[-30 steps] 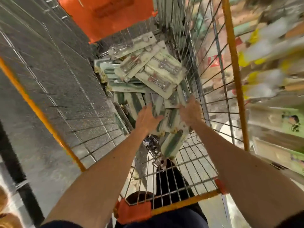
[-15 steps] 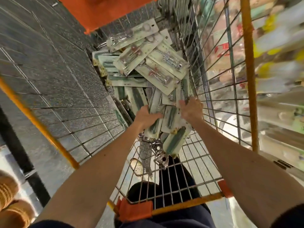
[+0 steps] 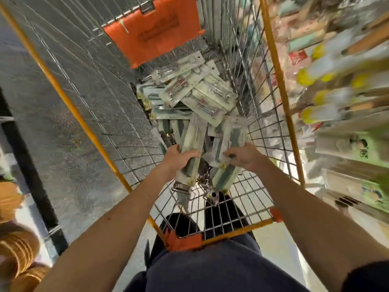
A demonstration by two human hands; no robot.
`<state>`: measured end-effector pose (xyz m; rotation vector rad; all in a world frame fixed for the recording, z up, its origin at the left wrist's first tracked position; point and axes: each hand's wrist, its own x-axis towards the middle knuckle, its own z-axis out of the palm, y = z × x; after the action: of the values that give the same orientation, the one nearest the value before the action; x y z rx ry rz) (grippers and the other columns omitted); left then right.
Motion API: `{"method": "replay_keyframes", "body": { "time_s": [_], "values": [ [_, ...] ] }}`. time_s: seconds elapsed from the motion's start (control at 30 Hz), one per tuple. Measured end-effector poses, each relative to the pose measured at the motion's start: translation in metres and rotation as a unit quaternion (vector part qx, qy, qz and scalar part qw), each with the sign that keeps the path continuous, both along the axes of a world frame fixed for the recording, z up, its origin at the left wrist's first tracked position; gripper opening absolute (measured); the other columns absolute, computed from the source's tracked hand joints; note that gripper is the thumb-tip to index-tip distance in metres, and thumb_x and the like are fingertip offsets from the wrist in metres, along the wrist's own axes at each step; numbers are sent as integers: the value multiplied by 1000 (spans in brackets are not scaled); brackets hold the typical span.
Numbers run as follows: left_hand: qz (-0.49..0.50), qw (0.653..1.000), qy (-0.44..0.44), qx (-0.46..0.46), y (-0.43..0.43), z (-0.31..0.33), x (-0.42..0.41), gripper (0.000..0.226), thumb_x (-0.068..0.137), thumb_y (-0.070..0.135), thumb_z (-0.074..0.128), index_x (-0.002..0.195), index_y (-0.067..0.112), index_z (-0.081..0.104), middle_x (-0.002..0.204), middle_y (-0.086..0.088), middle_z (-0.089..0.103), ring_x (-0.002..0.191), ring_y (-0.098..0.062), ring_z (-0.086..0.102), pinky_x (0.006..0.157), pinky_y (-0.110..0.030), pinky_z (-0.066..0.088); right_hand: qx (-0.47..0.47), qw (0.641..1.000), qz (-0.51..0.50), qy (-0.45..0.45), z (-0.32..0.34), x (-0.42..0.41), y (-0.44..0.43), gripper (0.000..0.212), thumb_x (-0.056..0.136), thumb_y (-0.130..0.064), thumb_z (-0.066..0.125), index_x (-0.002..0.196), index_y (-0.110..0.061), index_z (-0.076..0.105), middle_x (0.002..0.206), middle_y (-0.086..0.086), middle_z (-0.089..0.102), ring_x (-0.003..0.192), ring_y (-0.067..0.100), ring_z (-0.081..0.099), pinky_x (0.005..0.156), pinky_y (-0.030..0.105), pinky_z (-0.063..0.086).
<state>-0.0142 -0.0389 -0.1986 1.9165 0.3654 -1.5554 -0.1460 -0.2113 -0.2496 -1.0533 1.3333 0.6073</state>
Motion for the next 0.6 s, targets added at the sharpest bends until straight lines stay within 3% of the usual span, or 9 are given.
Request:
{"method": "replay_keyframes", "body": {
  "time_s": [0.03, 0.1, 0.2, 0.37, 0.43, 0.5, 0.53, 0.6],
  "values": [
    [4, 1000, 3, -2, 2, 9, -1, 39, 77, 25, 81, 109, 16, 60, 106, -9, 68, 96, -26, 68, 85, -46, 57, 8, 1000, 26, 0, 12, -1, 5, 47, 80, -6, 77, 123, 2, 60, 124, 21, 61, 110, 36, 63, 97, 45, 53],
    [13, 1000, 2, -13, 6, 25, -5, 37, 77, 23, 81, 106, 18, 59, 106, -7, 68, 93, -23, 68, 85, -43, 57, 2, 999, 38, -15, 31, -2, 15, 42, 77, -6, 78, 118, -3, 66, 123, 12, 62, 110, 31, 63, 92, 39, 56],
    [36, 998, -15, -51, 19, 48, -12, 34, 79, 17, 80, 105, 20, 57, 107, -4, 68, 91, -18, 69, 69, -28, 56, 39, 996, -45, -69, 53, -7, 31, 46, 74, 7, 74, 117, 0, 59, 120, 15, 66, 108, 32, 65, 80, 43, 61],
    [19, 990, -54, -126, 53, 88, -22, 52, 71, 19, 87, 115, 18, 60, 110, -1, 73, 99, -15, 71, 96, -41, 55, 56, 965, -163, -197, 118, -20, 76, 57, 72, 3, 74, 124, -5, 52, 119, 11, 68, 98, 24, 71, 71, 32, 59],
    [10, 984, -80, -158, 70, 105, -25, 59, 68, 20, 90, 120, 18, 61, 105, 5, 76, 99, -12, 72, 99, -43, 53, 52, 955, -198, -213, 141, -29, 98, 50, 76, -3, 75, 119, -4, 51, 118, 14, 67, 95, 25, 72, 73, 32, 59],
    [18, 977, -109, -183, 89, 125, -27, 53, 68, 14, 89, 115, 21, 64, 96, 9, 77, 94, -10, 73, 96, -41, 55, 26, 954, -199, -223, 161, -34, 124, 42, 78, -11, 78, 110, 1, 53, 122, 21, 65, 100, 29, 67, 84, 43, 57],
    [23, 972, -127, -197, 98, 136, -29, 52, 68, 12, 89, 112, 21, 64, 94, 8, 77, 93, -13, 73, 94, -43, 56, 22, 946, -214, -244, 172, -35, 137, 36, 79, -8, 76, 104, 6, 55, 120, 25, 65, 98, 30, 66, 83, 44, 56],
    [33, 962, -155, -224, 118, 157, -33, 50, 66, 9, 89, 108, 21, 65, 93, 6, 77, 94, -18, 73, 91, -47, 57, 25, 923, -253, -289, 197, -35, 167, 16, 77, 0, 71, 89, 5, 61, 101, 22, 71, 81, 24, 68, 66, 32, 56]
  ]
}}
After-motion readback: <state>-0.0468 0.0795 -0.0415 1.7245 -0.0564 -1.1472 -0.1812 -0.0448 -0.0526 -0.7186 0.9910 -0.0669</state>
